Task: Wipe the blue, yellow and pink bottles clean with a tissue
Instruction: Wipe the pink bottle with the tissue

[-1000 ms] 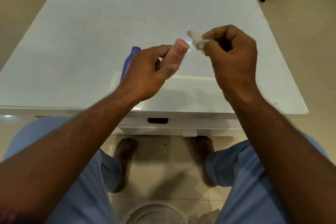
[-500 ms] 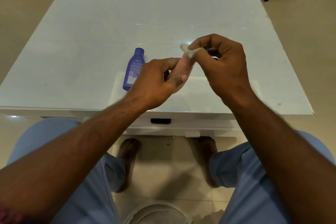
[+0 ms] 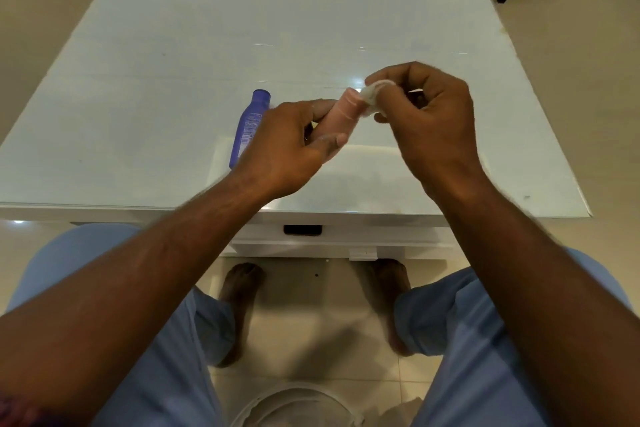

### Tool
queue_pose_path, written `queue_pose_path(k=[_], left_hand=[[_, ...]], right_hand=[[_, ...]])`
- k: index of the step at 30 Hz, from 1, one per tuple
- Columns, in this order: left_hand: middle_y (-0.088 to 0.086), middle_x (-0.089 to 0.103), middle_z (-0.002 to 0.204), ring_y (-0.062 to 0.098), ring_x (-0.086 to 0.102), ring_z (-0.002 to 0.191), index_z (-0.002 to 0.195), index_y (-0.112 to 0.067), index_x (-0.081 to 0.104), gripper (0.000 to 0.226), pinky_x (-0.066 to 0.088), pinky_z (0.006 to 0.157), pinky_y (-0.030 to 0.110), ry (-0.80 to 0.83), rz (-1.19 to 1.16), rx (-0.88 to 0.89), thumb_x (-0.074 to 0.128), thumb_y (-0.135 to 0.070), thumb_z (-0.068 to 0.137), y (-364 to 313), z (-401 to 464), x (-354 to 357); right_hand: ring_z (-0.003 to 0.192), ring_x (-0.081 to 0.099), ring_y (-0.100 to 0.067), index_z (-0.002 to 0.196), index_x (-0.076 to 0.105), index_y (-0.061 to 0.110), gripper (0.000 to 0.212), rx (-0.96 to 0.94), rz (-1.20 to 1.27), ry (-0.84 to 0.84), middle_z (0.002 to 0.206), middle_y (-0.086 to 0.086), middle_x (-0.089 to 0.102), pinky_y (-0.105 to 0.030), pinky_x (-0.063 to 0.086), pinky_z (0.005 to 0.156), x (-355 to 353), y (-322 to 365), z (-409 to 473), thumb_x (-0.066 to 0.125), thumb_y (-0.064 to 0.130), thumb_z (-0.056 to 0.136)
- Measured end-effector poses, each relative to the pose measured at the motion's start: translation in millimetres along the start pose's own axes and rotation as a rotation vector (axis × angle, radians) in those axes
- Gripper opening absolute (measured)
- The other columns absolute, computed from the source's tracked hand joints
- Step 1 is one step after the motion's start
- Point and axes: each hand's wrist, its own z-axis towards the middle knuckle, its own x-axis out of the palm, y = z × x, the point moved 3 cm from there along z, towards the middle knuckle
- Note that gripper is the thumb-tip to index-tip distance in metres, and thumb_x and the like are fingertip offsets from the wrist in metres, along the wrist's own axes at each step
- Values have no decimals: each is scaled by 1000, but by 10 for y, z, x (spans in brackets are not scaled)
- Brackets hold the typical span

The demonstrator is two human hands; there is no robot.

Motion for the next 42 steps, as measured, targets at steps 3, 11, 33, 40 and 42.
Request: queue_pose_path(k=[3,11,33,40,42], left_hand=[[-7,71,105,12,66,92,127,-24,67,33,55,83,25,8,44,0,65,-35,96,32,8,7],[-5,72,104,14,67,93,125,-23,68,31,58,86,31,-8,19,-32,66,-34,96,71,-14,63],[-10,64,103,10,60,85,127,-24,67,33,43,77,17,-38,114,33,67,-31,95,19,-19,15],[-5,68,107,15,62,91,131,-23,66,38,50,83,27,-16,133,18,67,-33,95,46,-30,34],[-4,68,108,16,62,93,132,-23,65,39,51,85,29,-1,148,19,67,-34,95,44,-31,48]], right_hand=[[98,74,-9,104,81,22,13,-86,-75,64,103,6,78,-29,64,84,37,43,-68,70,24,96],[90,74,-8,95,84,20,15,-127,-95,60,94,6,79,-22,61,78,29,50,-46,71,16,90],[92,75,-8,97,82,25,16,-103,-62,34,92,11,79,-25,62,82,48,25,-61,69,15,93],[91,75,-7,97,83,22,18,-110,-61,65,92,11,79,-21,61,80,40,30,-61,69,13,93],[93,75,-5,100,83,24,18,-68,-79,59,94,13,79,-24,62,85,23,9,-43,68,15,93]])
